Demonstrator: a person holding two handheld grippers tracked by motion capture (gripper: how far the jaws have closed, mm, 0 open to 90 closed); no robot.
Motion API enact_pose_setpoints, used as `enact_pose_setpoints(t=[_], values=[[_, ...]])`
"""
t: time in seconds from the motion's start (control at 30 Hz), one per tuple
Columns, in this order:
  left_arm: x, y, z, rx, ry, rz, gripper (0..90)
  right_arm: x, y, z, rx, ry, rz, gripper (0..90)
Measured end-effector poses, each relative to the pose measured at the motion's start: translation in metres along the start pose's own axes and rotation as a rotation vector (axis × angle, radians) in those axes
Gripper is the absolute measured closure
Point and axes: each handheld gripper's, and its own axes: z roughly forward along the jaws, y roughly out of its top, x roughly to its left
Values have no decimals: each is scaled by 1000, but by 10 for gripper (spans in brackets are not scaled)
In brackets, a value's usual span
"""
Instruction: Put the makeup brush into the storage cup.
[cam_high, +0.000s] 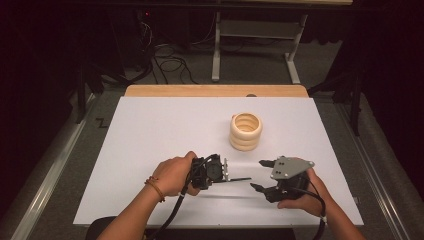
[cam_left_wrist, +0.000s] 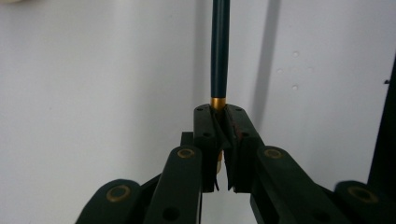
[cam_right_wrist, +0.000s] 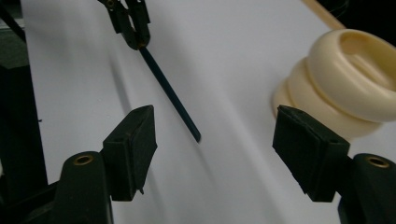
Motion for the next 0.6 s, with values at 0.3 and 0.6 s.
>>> enact_pose_setpoints(t=[0.3,0.6], values=[[-5,6,-2,1,14,22,842,8,16,43,82,102,-12,378],[-9,11,-3,3,19,51,842,12,19,63,105,158,3,483]])
